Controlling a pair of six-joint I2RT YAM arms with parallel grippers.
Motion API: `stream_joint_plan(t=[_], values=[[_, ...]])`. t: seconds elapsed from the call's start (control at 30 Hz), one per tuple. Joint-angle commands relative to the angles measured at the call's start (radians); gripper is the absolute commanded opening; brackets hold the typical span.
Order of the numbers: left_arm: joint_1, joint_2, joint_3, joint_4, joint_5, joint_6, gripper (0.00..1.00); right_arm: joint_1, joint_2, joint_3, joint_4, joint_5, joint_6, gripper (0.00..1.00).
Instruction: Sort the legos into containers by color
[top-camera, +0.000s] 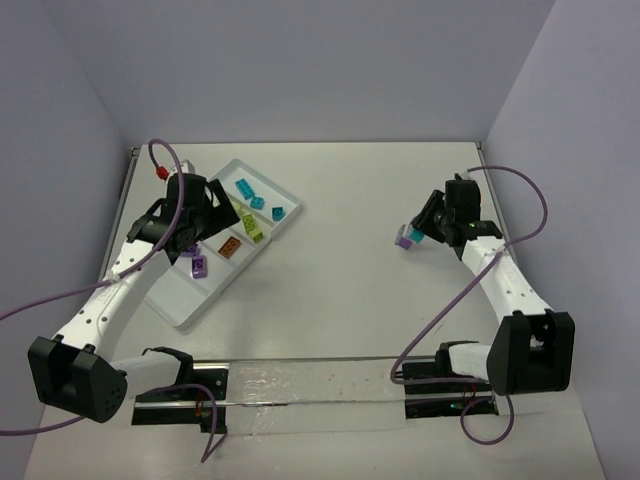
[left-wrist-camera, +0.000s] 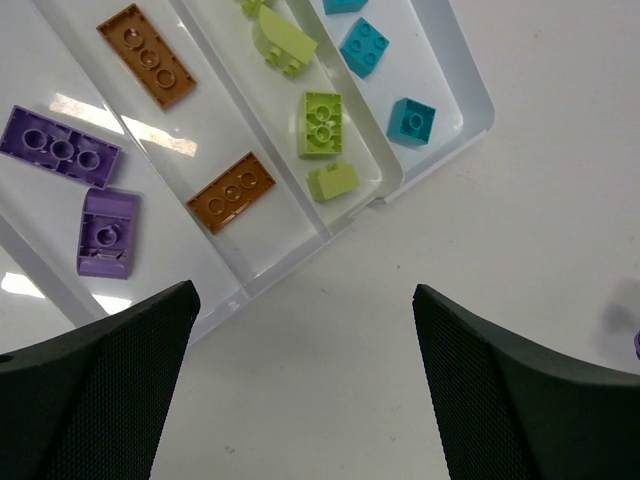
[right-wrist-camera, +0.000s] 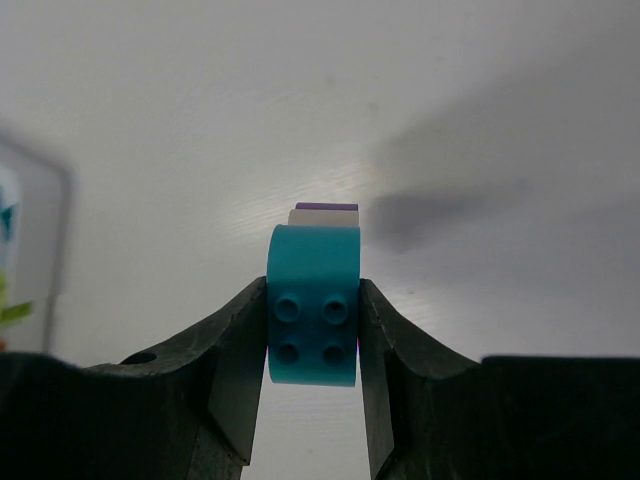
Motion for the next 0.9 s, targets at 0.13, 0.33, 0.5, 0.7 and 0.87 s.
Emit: stream_joint_plan(t=[0.13, 0.33, 0.5, 0.7, 0.87], values=[[-0.022, -0.015, 0.031, 0.111, 0.203, 0.011, 0.94, 0.093, -0.06, -0.042, 0.388, -0.531, 0.106, 0.0], [-0.052, -0.044, -0.07, 0.312, 0.515, -0.021, 0.9, 0.143, 0.045, -0.09, 0.718, -0.73, 0.298, 0.0], [-0.069, -0.052, -0.182, 0.53, 0.754, -0.088, 0.89, 0.184, 0.092, -0.077, 0.846, -0.829, 0.328, 0.0], [-0.072, -0.023, -0.243, 0.678, 0.849, -0.124, 0.88, 0.213, 0.081, -0.088, 0.956, -0.899, 0.375, 0.0], [-0.072, -0.006, -0.266, 0.797, 0.975, -0.142, 0.87, 0.249, 0.074, -0.078, 0.984, -0.928, 0.371, 0.0]])
